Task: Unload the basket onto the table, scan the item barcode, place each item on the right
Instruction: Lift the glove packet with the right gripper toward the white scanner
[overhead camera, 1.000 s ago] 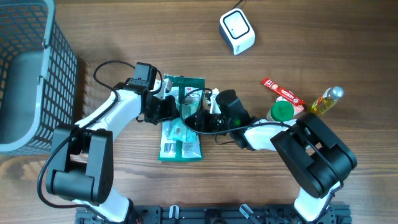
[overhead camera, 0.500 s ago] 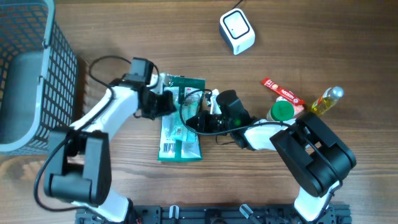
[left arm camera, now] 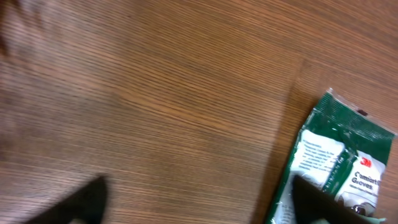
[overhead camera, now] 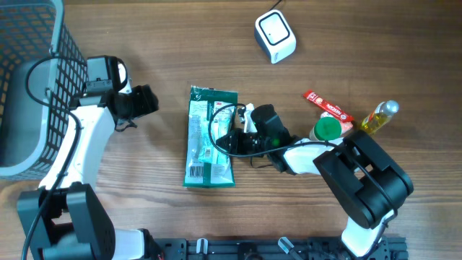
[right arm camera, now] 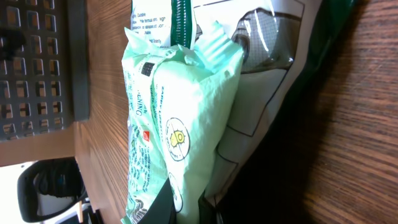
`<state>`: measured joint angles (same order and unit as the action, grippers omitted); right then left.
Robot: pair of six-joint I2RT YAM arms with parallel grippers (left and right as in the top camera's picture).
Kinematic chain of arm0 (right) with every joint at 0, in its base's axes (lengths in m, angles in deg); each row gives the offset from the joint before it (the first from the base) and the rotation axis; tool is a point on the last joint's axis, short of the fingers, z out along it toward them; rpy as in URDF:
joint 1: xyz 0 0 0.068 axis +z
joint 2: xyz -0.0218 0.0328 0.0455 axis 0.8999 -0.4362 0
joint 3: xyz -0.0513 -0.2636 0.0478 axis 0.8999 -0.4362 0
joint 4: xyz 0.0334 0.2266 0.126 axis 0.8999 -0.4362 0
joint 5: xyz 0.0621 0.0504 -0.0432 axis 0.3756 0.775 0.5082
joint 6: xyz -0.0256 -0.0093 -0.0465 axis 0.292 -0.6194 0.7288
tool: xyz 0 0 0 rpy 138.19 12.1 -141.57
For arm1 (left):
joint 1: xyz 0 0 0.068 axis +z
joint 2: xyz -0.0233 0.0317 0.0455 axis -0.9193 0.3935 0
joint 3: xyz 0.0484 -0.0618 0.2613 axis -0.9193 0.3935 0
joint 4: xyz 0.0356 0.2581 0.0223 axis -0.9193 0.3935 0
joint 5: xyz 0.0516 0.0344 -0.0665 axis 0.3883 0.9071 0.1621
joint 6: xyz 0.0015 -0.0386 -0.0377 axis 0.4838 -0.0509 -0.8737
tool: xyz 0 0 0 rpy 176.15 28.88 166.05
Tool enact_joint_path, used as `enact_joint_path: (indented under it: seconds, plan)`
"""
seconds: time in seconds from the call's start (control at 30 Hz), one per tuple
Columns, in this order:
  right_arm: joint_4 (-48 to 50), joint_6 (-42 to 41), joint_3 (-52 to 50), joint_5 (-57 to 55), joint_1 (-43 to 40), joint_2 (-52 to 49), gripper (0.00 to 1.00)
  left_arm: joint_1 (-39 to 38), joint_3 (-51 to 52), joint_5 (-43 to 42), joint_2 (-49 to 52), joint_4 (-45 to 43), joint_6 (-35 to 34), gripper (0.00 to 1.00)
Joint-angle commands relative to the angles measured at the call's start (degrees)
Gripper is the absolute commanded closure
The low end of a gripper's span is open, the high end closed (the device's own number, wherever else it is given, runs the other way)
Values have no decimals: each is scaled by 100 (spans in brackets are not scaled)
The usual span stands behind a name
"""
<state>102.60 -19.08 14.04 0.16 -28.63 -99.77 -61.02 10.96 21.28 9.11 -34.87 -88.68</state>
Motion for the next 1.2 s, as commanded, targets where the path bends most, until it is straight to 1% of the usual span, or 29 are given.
enact_joint_path:
  seconds: [0.0, 0.43, 0.53, 0.63, 0.7, 0.73, 0.77, 0.83, 0.9, 0.97, 1.03, 1.1, 1.13, 1.17]
  plan:
    - [-61, 164, -81, -83, 2, -186, 96, 44, -68, 160, 42, -20, 33, 0]
    - [-61, 129, -81, -79, 2, -186, 96, 44, -68, 160, 42, -20, 33, 0]
    - [-63, 404, -81, -70, 2, -186, 95, 44, -68, 160, 42, -20, 33, 0]
    - [-63, 393, -70, 127, -15, -162, 96, 44, -68, 160, 42, -20, 33, 0]
    - [-125, 413, -22, 225, -79, 7, 95, 44, -68, 160, 42, -20, 33, 0]
    - [-278, 553, 33, 221, -129, 199, 95, 44, -68, 160, 42, -20, 33, 0]
    - [-579, 778, 131, 214, -173, 417, 95, 44, -68, 160, 42, -20, 33, 0]
    - [-1668, 1432, 498, 24, -225, 918, 95, 44, -68, 162, 42, -20, 33, 0]
    - [-2951, 2227, 1097, -238, -238, 1368, 96, 44, -68, 160, 42, -20, 33, 0]
    - [-4109, 3056, 1864, -238, -238, 1668, 96, 44, -68, 160, 42, -20, 33, 0]
    - [-5058, 3694, 2570, -306, -238, 1790, 95, 44, -68, 160, 42, -20, 33, 0]
    - [-6216, 4172, 3449, -817, -238, 1797, 96, 44, -68, 160, 42, -20, 33, 0]
    - [-6902, 4642, 4004, -1176, -238, 1790, 96, 44, -68, 160, 42, -20, 33, 0]
    - [-7326, 4951, 4395, -1362, -238, 1790, 96, 44, -68, 160, 42, -20, 33, 0]
